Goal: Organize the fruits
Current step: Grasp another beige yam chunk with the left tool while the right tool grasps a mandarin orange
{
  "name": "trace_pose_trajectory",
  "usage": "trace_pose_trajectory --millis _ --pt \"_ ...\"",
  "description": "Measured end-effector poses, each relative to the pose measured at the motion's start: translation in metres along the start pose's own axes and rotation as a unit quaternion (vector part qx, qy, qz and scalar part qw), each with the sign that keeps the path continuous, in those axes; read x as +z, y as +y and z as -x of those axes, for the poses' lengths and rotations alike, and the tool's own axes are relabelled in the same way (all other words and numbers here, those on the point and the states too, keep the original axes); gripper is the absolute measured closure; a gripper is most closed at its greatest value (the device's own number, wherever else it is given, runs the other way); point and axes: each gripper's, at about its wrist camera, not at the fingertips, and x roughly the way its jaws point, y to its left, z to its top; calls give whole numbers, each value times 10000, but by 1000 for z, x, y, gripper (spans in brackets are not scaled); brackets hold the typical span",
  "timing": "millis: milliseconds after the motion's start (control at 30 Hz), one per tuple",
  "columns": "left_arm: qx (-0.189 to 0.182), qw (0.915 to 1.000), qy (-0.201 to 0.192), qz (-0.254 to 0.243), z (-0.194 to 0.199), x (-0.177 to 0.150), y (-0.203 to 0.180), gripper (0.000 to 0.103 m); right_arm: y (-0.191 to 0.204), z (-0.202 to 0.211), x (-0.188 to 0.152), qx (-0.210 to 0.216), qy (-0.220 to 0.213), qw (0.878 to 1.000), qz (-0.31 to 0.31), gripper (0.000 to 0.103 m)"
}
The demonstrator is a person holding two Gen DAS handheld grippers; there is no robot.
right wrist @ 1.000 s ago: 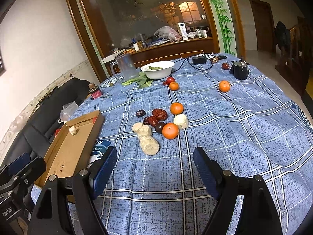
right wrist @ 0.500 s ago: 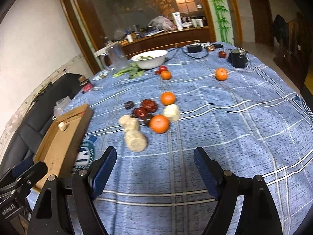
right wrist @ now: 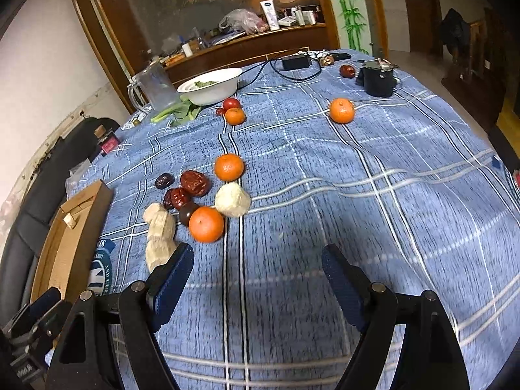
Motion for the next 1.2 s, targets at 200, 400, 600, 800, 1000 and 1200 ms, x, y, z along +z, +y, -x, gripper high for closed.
trace_pose_trajectory --millis 200,400,600,800,1000,1200 --pt "-161 9998 135 50 -11 2 -2 20 19 -28 15 229 323 9988 293 30" --pt "-195 9997 159 10 -16 2 -6 20 44 -57 17 67 519 9963 683 45" --pt "-328 9993 163 -109 -18 3 -17 20 40 -53 17 256 463 9971 539 68" --pt "-706 9967 372 -166 -39 12 -36 20 11 -30 10 -199 216 9994 202 68" --pt "-918 9941 560 -125 -76 25 -55 21 -22 -31 7 -52 155 9994 -304 68" --pt "-807 9944 615 -307 -99 26 -68 60 -18 -33 7 -100 91 9998 -120 67"
